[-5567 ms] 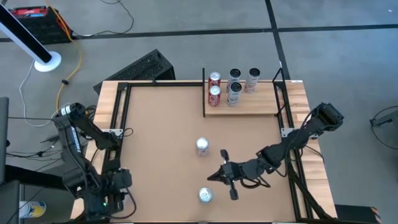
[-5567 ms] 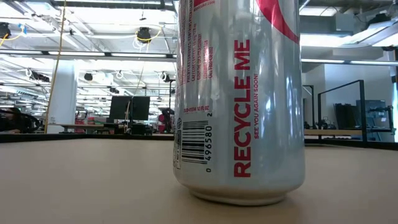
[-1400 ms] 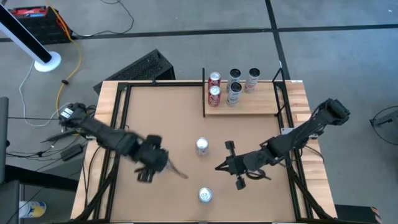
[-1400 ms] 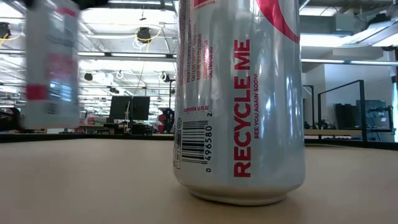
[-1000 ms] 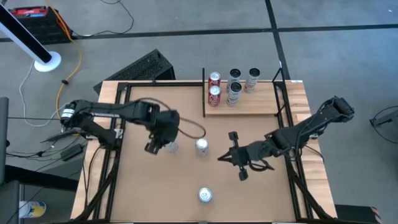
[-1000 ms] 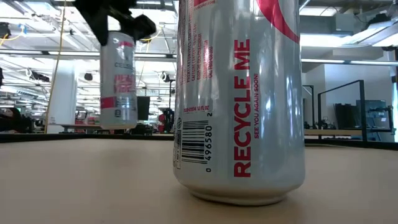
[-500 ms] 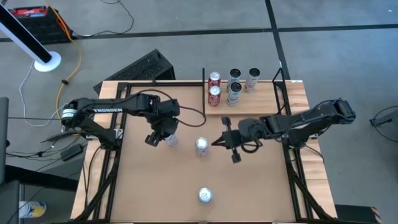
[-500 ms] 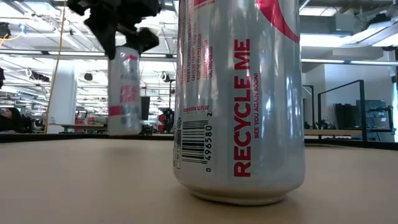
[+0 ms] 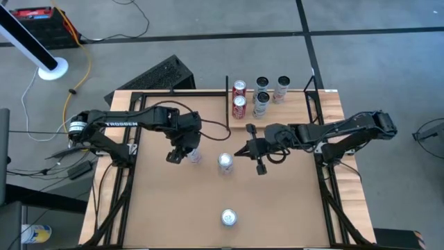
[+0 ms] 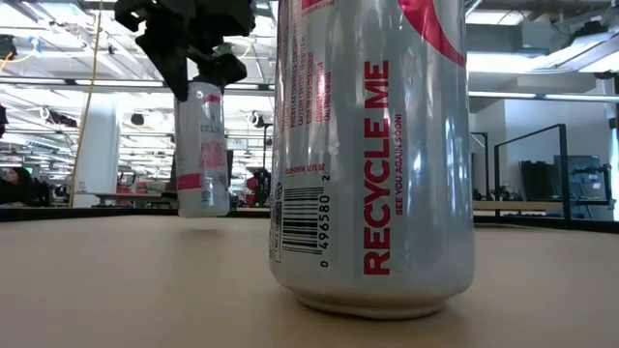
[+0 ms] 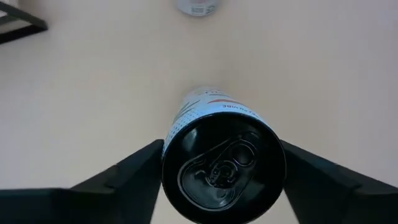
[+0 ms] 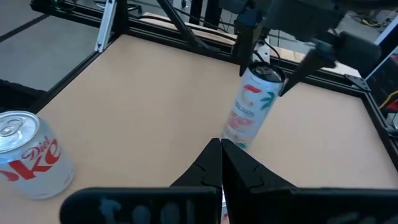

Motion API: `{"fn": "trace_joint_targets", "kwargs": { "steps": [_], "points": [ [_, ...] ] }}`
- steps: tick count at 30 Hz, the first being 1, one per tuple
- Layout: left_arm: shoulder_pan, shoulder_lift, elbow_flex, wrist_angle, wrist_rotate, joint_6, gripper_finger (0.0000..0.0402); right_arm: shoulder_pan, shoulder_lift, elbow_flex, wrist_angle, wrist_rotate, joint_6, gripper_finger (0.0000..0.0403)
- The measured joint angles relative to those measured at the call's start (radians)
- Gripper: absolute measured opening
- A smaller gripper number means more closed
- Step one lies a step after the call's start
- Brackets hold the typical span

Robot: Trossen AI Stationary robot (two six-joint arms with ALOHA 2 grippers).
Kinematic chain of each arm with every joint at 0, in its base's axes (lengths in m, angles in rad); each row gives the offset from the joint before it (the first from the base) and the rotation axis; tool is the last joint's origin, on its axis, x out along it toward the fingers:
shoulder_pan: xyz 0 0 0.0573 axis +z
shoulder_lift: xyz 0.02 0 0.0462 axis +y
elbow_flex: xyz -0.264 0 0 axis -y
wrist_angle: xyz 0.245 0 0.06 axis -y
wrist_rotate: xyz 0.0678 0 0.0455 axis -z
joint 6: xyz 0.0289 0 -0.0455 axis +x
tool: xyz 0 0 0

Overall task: Place canned beverage on shelf
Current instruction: Put the bottom left pink soda can on the shelf

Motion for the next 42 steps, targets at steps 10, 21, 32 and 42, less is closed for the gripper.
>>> {"fn": "trace_joint_targets", "kwargs": {
  "steps": [10,21,32,42],
  "points": [
    [0.0,-0.001,0.001,-0.002,-0.052,-0.016,0.0374,0.002,0.0,0.0,-0.004,-0.001,0.001,0.0023],
    [0.001,-0.002,0.001,-0.101,-0.148,-0.044,0.0374,0.002,0.0,0.0,0.009,0.0,0.009,0.0023],
    [0.112,-0.312,-0.077,0.016,-0.134,-0.247,0.0327,-0.028,0.123,0.003,0.259,-0.049,0.02,0.0023],
    [0.096,-0.794,-0.659,0.734,-0.308,-0.418,0.0279,-0.159,0.406,0.231,0.315,-0.227,0.122,0.0025]
  ]
}}
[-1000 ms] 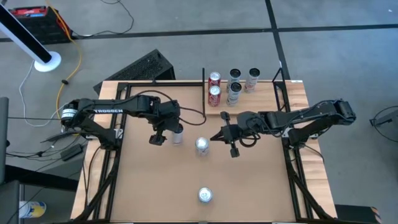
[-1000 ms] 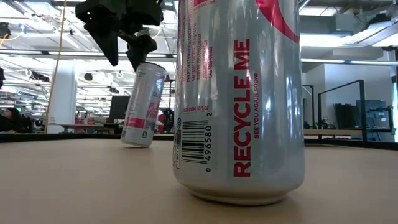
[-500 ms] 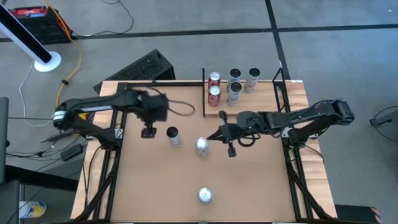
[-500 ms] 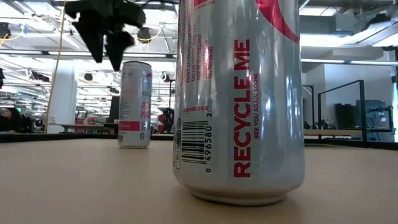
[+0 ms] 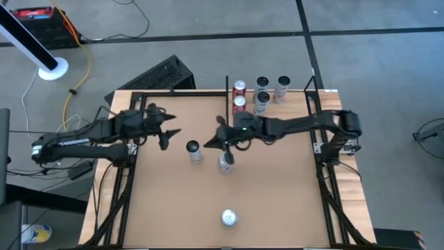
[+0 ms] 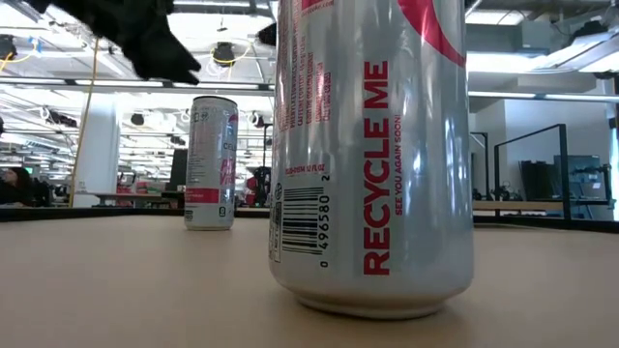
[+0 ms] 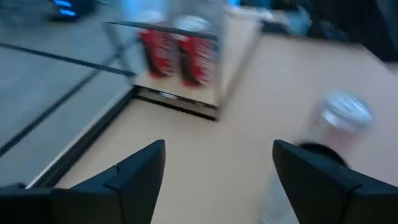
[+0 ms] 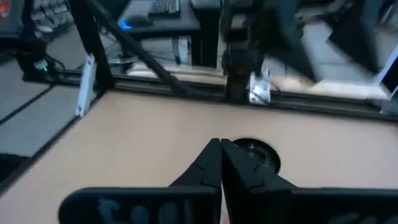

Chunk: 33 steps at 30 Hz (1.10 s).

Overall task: Place canned beverage on shelf
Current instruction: Put the bottom left pink soda can on the shelf

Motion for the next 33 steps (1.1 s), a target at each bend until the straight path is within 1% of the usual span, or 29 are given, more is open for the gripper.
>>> {"fn": "trace_joint_targets", "kwargs": {
  "steps": [1,3,7,10,14,17,18,21,25,29,33],
  "points": [
    [0.0,-0.034,-0.044,0.042,-0.035,-0.021,0.0273,-0.006,0.026,0.025,-0.019,-0.008,0.0,0.0026],
    [0.0,-0.083,-0.119,0.076,-0.097,-0.049,0.0261,-0.006,0.075,0.072,-0.059,-0.026,-0.005,0.0032],
    [0.0,-0.15,-0.203,0.086,-0.222,-0.113,0.0223,0.001,0.142,0.165,-0.087,-0.034,-0.044,0.0051],
    [0.0,-0.172,-0.238,0.085,-0.305,-0.146,0.0179,0.012,0.182,0.219,-0.098,-0.033,-0.07,0.0074],
    [0.0,-0.193,-0.26,0.085,-0.366,-0.152,0.0098,0.022,0.217,0.29,-0.149,-0.032,-0.116,0.0122],
    [0.0,-0.207,-0.27,0.085,-0.356,-0.15,0.0028,0.022,0.217,0.331,-0.22,-0.033,-0.148,0.0174],
    [0.0,-0.213,-0.271,0.085,-0.346,-0.147,0.0014,0.023,0.216,0.336,-0.23,-0.033,-0.16,0.0192],
    [0.0,-0.238,-0.292,0.115,-0.303,-0.104,0.0009,0.023,0.216,0.336,-0.236,-0.032,-0.174,0.0248],
    [0.0,-0.297,-0.395,0.26,-0.192,-0.083,0.0002,0.01,0.216,0.336,-0.228,-0.031,-0.203,0.0303],
    [0.0,-0.362,-0.499,0.406,-0.123,-0.078,0.0001,-0.005,0.216,0.336,-0.236,-0.031,-0.244,0.0337],
    [0.0,-0.427,-0.554,0.429,-0.118,-0.063,0.0,-0.025,0.217,0.336,-0.209,-0.058,-0.252,0.0356]
  ]
}}
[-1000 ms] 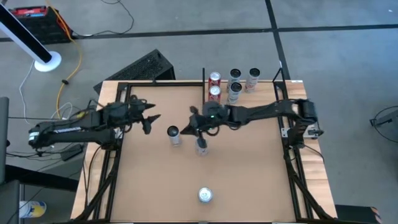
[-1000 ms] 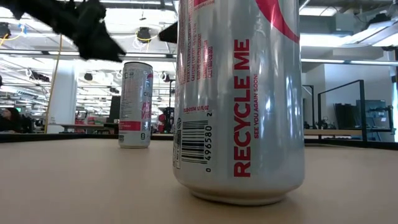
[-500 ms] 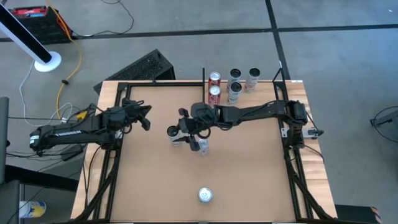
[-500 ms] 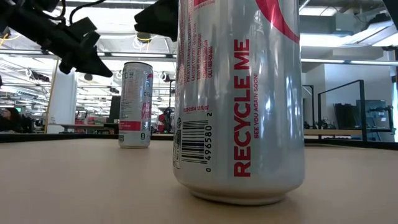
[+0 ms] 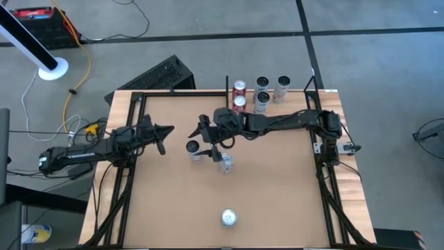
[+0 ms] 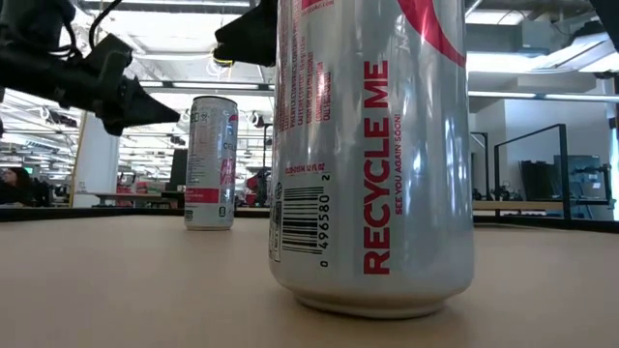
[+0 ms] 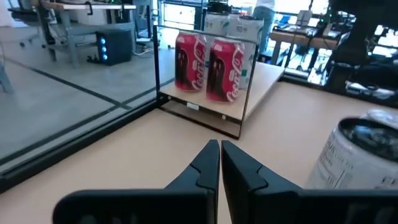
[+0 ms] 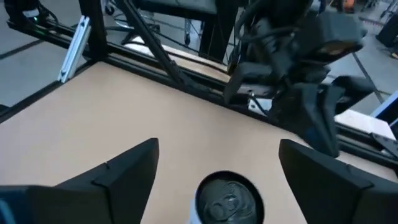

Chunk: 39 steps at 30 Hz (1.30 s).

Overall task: Place canned beverage on shelf
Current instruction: Put the bottom left pink soda can on the shelf

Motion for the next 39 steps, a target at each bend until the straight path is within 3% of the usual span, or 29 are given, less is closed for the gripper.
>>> {"fn": "trace_joint_targets", "kwargs": {
  "steps": [6,13,30,39],
  "points": [
    [0.0,-0.073,-0.031,-0.017,0.142,0.057,0.0,-0.024,0.078,-0.001,0.091,-0.046,0.02,0.0363],
    [0.0,-0.108,-0.062,-0.054,0.207,0.046,0.0,-0.025,0.098,-0.001,0.084,-0.048,0.028,0.0363],
    [0.0,-0.108,-0.064,-0.077,0.258,0.021,0.0,-0.024,0.097,-0.011,0.093,-0.051,0.026,0.0363],
    [0.0,-0.107,-0.065,-0.078,0.259,0.019,0.0,-0.027,0.17,-0.01,0.161,-0.048,0.012,0.0364]
  ]
}}
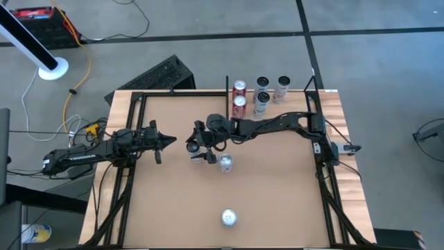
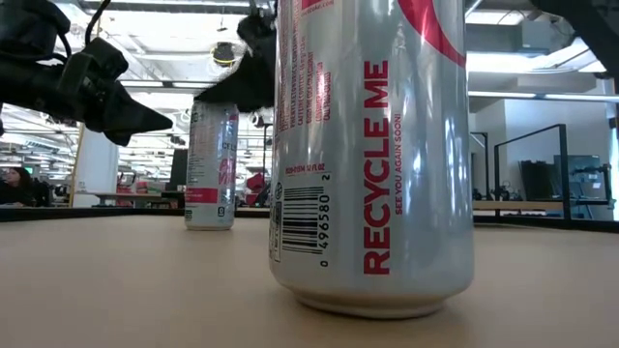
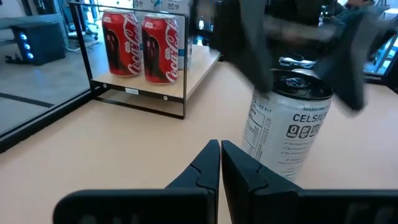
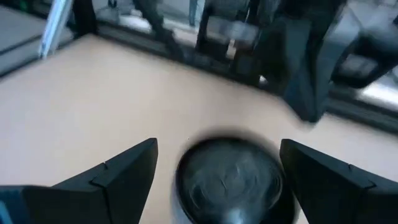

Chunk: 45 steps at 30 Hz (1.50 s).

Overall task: Place canned beverage on shelf
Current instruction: Put the bottom left pink soda can on the shelf

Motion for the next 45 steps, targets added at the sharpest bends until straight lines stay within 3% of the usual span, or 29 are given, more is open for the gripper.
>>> {"fn": "trace_joint_targets", "kwargs": {
  "steps": [21,29,36,45],
  "points": [
    [0.0,0.0,-0.002,-0.022,0.013,0.001,0.0,-0.005,0.025,-0.001,0.003,0.002,0.031,0.036],
    [0.0,0.0,-0.002,-0.023,0.02,0.012,0.0,-0.005,-0.007,-0.001,-0.05,0.01,0.123,0.028],
    [0.0,0.0,-0.002,-0.025,0.026,0.012,0.0,-0.001,-0.156,-0.003,-0.258,0.047,0.187,0.0277],
    [0.0,0.0,-0.002,-0.025,0.017,0.027,0.0,0.022,-0.451,-0.002,-0.529,0.173,0.121,0.0277]
  ]
}}
